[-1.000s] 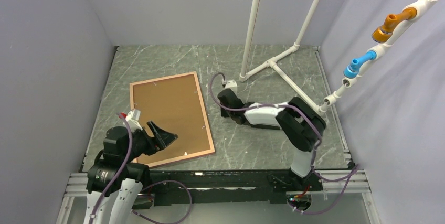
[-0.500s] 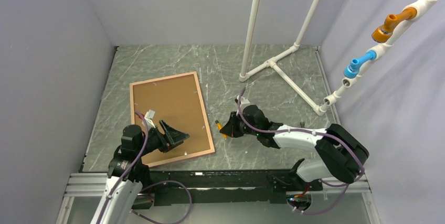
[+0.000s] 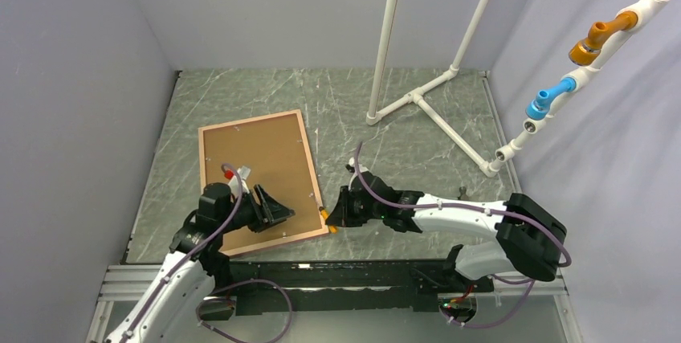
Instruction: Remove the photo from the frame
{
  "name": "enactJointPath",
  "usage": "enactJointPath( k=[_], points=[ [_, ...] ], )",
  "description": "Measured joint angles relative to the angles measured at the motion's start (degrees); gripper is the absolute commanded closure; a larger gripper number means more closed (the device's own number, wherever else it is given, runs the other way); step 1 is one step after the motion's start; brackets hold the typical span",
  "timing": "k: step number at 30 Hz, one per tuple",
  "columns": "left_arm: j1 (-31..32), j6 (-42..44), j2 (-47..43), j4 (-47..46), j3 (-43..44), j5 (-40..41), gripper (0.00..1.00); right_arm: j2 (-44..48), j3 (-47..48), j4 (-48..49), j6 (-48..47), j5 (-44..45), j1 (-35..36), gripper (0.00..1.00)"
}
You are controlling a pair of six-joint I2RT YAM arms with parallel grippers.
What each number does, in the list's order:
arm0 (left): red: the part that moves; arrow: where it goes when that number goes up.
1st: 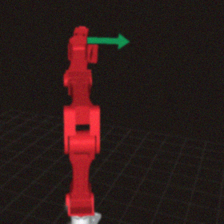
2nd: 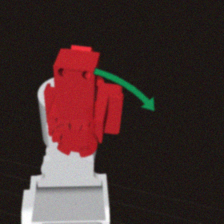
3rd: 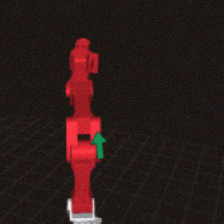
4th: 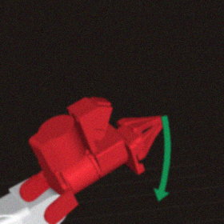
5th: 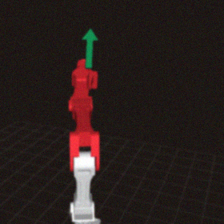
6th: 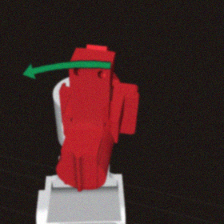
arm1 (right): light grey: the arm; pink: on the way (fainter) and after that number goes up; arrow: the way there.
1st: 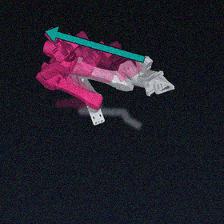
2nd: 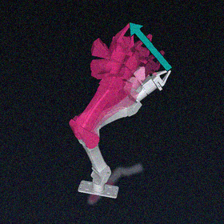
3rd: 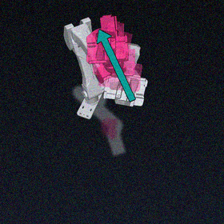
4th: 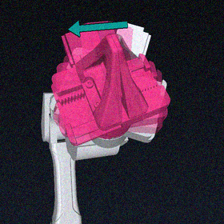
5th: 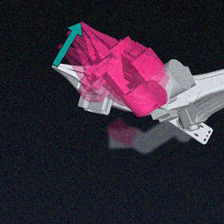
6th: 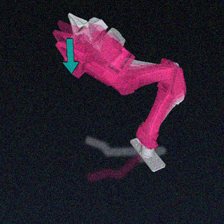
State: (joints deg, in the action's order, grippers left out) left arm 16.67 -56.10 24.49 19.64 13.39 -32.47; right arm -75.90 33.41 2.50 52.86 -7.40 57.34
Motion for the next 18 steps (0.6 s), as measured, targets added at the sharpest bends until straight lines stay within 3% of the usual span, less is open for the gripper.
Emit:
enactJointPath(
  k=[6, 18],
  points=[
    [8.7, 1.0, 5.6, -1.5, -0.1, 3.8, 0.64, -1.8, 7.4, -7.0, 2.3, 5.5, 4.7, 1.0],
    [25.1, -0.1, 12.1, -2.7, -0.1, 16.2, 0.66, -14.6, 20.8, -23.3, 6.4, 16.7, 9.3, 1.0]
  ],
)
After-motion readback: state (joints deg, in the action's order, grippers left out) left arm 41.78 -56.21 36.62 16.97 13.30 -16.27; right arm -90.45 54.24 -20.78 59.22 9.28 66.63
